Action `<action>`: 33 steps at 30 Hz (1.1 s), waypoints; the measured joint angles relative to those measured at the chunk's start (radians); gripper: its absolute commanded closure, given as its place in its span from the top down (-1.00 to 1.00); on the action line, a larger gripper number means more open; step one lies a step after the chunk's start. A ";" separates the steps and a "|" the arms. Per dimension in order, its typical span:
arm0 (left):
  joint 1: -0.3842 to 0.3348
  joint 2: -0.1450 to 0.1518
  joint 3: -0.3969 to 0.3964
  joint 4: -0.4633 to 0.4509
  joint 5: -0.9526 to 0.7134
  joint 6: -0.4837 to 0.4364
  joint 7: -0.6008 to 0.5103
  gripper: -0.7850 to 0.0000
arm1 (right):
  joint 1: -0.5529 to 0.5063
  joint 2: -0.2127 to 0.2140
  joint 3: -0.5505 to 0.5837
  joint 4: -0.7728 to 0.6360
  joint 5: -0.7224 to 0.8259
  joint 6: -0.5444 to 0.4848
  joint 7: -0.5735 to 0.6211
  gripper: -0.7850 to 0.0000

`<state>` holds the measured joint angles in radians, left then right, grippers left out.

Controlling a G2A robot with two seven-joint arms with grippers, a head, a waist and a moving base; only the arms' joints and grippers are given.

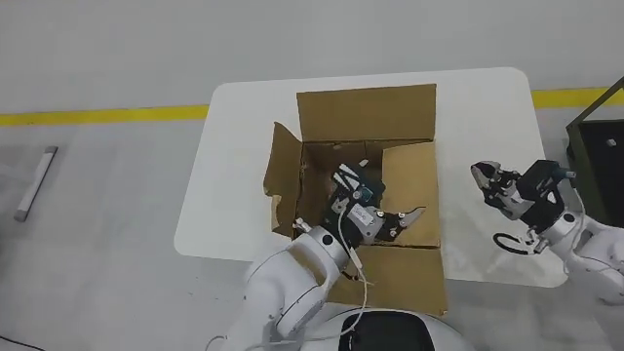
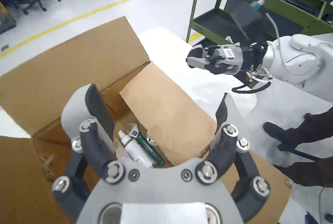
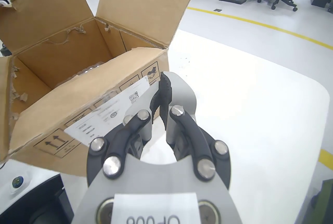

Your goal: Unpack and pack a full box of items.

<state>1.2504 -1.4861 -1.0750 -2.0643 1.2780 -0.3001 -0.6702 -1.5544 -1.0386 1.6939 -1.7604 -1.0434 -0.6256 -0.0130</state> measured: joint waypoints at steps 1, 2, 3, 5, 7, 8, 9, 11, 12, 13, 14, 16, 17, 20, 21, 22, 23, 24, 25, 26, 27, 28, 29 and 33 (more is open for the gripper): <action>-0.005 -0.003 -0.002 0.022 -0.050 0.020 -0.009 1.00 | -0.036 0.001 0.028 -0.024 0.008 -0.001 -0.005 -1.00; -0.012 -0.004 -0.006 0.036 -0.092 0.036 -0.018 1.00 | -0.062 0.002 0.048 -0.041 0.014 -0.002 -0.009 -1.00; -0.020 -0.005 -0.009 0.045 -0.123 0.044 -0.025 1.00 | -0.088 0.002 0.067 -0.056 0.019 -0.001 -0.013 -1.00; -0.023 -0.005 -0.010 0.048 -0.134 0.045 -0.028 1.00 | -0.145 0.002 0.104 -0.087 0.033 0.004 -0.022 -1.00; -0.022 -0.004 -0.010 0.046 -0.122 0.043 -0.027 1.00 | -0.196 0.001 0.136 -0.118 0.047 0.012 -0.032 -1.00; -0.022 -0.004 -0.010 0.046 -0.121 0.043 -0.027 1.00 | -0.216 0.000 0.147 -0.133 0.051 0.015 -0.037 -1.00; -0.022 -0.004 -0.010 0.046 -0.121 0.043 -0.027 1.00 | -0.234 -0.001 0.159 -0.148 0.053 0.018 -0.042 -1.00; -0.022 -0.004 -0.010 0.046 -0.121 0.043 -0.027 1.00 | -0.273 -0.002 0.184 -0.186 0.042 0.023 -0.052 -1.00; -0.022 -0.004 -0.010 0.046 -0.121 0.043 -0.027 1.00 | -0.287 -0.003 0.193 -0.201 0.035 0.025 -0.057 -1.00; -0.022 -0.004 -0.010 0.046 -0.121 0.043 -0.027 1.00 | -0.302 -0.003 0.205 -0.219 0.027 0.028 -0.066 -1.00; -0.022 -0.004 -0.010 0.046 -0.121 0.043 -0.027 1.00 | -0.311 -0.004 0.213 -0.229 0.018 0.031 -0.073 -1.00; -0.021 -0.004 -0.010 0.047 -0.122 0.044 -0.026 1.00 | -0.325 -0.006 0.226 -0.245 -0.007 0.040 -0.090 -1.00; -0.015 -0.004 -0.012 0.053 -0.128 0.053 -0.019 1.00 | -0.329 -0.006 0.228 -0.248 -0.018 0.043 -0.097 -1.00; 0.012 -0.009 -0.010 0.070 -0.202 0.116 0.028 1.00 | -0.335 -0.009 0.224 -0.247 -0.035 0.050 -0.112 -1.00; 0.016 -0.011 -0.011 0.074 -0.246 0.138 0.041 1.00 | -0.335 -0.009 0.221 -0.245 -0.040 0.050 -0.113 -1.00; 0.016 -0.014 -0.015 0.081 -0.302 0.172 0.053 1.00 | -0.335 -0.010 0.217 -0.242 -0.047 0.050 -0.115 -1.00; 0.014 -0.016 -0.019 0.089 -0.336 0.199 0.059 1.00 | -0.335 -0.010 0.215 -0.240 -0.050 0.050 -0.117 -1.00; 0.010 -0.018 -0.023 0.100 -0.359 0.229 0.061 1.00 | -0.335 -0.011 0.212 -0.238 -0.053 0.050 -0.118 -1.00; 0.004 -0.020 -0.026 0.117 -0.379 0.270 0.059 1.00 | -0.335 -0.011 0.209 -0.236 -0.056 0.050 -0.118 -1.00; 0.001 -0.022 -0.028 0.131 -0.399 0.304 0.059 1.00 | -0.335 -0.012 0.207 -0.235 -0.058 0.051 -0.118 -1.00; -0.003 -0.025 -0.030 0.143 -0.430 0.336 0.058 1.00 | -0.335 -0.012 0.205 -0.236 -0.059 0.051 -0.118 -1.00; -0.013 -0.028 -0.031 0.158 -0.476 0.368 0.056 1.00 | -0.335 -0.013 0.202 -0.237 -0.060 0.051 -0.118 -1.00; -0.022 -0.030 -0.030 0.171 -0.504 0.381 0.049 1.00 | -0.335 -0.013 0.200 -0.239 -0.062 0.051 -0.117 -1.00; -0.058 -0.030 -0.023 0.235 -0.528 0.408 0.017 1.00 | -0.332 -0.014 0.186 -0.242 -0.074 0.047 -0.109 -1.00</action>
<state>1.1924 -1.5164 -1.0979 -1.8291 0.7495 0.1078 -0.6529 -1.8865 -1.0531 1.8804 -2.0025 -1.1174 -0.5789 -0.1224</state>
